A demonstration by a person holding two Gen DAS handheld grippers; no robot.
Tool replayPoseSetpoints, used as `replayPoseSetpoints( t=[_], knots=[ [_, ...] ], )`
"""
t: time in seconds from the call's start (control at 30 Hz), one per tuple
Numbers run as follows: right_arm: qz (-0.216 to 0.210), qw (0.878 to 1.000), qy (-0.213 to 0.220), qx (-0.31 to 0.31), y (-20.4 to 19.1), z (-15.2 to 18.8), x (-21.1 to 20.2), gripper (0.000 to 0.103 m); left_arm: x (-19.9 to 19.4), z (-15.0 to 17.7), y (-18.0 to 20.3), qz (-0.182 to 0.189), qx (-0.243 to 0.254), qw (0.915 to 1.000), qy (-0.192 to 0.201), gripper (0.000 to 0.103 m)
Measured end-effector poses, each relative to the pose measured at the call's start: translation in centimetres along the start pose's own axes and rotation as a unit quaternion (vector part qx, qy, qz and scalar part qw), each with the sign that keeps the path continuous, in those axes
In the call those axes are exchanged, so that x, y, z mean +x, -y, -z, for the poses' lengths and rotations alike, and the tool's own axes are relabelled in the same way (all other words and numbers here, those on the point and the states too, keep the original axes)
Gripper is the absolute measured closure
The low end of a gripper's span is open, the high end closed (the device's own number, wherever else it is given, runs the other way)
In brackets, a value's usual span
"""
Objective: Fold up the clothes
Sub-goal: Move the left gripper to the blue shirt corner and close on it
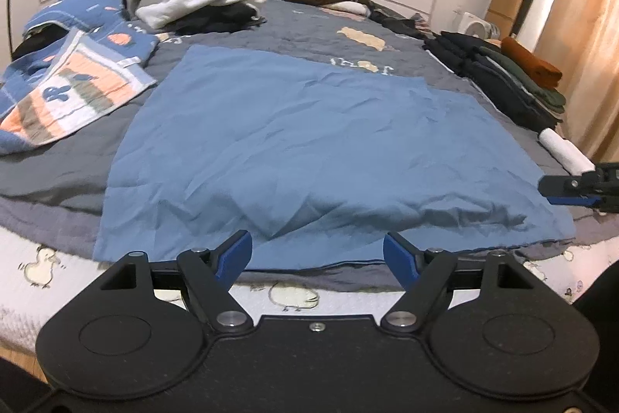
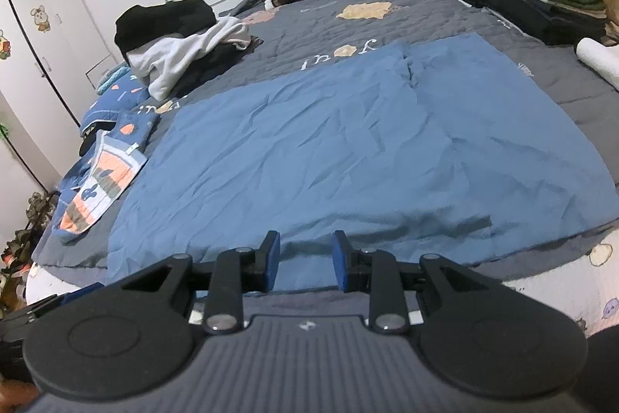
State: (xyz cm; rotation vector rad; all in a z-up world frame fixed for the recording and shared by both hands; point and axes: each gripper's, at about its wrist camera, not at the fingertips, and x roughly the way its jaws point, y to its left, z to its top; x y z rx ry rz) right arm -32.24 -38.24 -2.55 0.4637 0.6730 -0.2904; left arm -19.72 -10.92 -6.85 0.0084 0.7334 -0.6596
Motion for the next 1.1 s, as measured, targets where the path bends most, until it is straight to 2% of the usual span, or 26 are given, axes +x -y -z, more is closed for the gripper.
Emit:
replayPoseSetpoints(
  t=[0.17, 0.33, 0.43, 0.57, 0.7, 0.83, 1.07, 1.1],
  knots=[
    [-0.004, 1.000, -0.003, 0.006, -0.1, 0.4, 0.1, 0.075, 0.7, 0.2, -2.8, -0.024, -0.060, 0.9978, -0.012, 0.029],
    [-0.008, 1.000, -0.012, 0.017, 0.2, 0.8, 1.2, 0.075, 0.8, -0.1, -6.4, -0.056, -0.132, 0.9897, -0.008, 0.029],
    [-0.016, 0.999, -0.018, 0.035, 0.5, 1.3, 2.3, 0.075, 0.9, -0.2, -8.9, -0.082, -0.183, 0.9796, -0.007, 0.029],
    [-0.036, 0.998, -0.020, 0.047, 0.7, 1.8, 3.6, 0.075, 1.1, -0.4, -12.3, -0.116, -0.251, 0.9611, -0.005, 0.030],
    [-0.057, 0.997, -0.021, 0.056, 0.9, 2.4, 4.9, 0.075, 0.9, -0.5, -14.9, -0.125, -0.295, 0.9473, 0.003, 0.030],
    [-0.076, 0.995, -0.018, 0.057, 0.7, 2.6, 5.8, 0.075, 1.4, 0.3, -16.9, -0.132, -0.329, 0.9350, -0.014, 0.032],
    [-0.108, 0.993, -0.018, 0.050, -0.9, 2.7, 6.5, 0.075, 1.6, 1.1, -17.7, -0.135, -0.339, 0.9309, -0.019, 0.034],
    [-0.112, 0.992, -0.018, 0.046, -1.2, 2.8, 6.5, 0.075, 1.9, 1.1, -17.8, -0.136, -0.340, 0.9302, -0.021, 0.039]
  ],
)
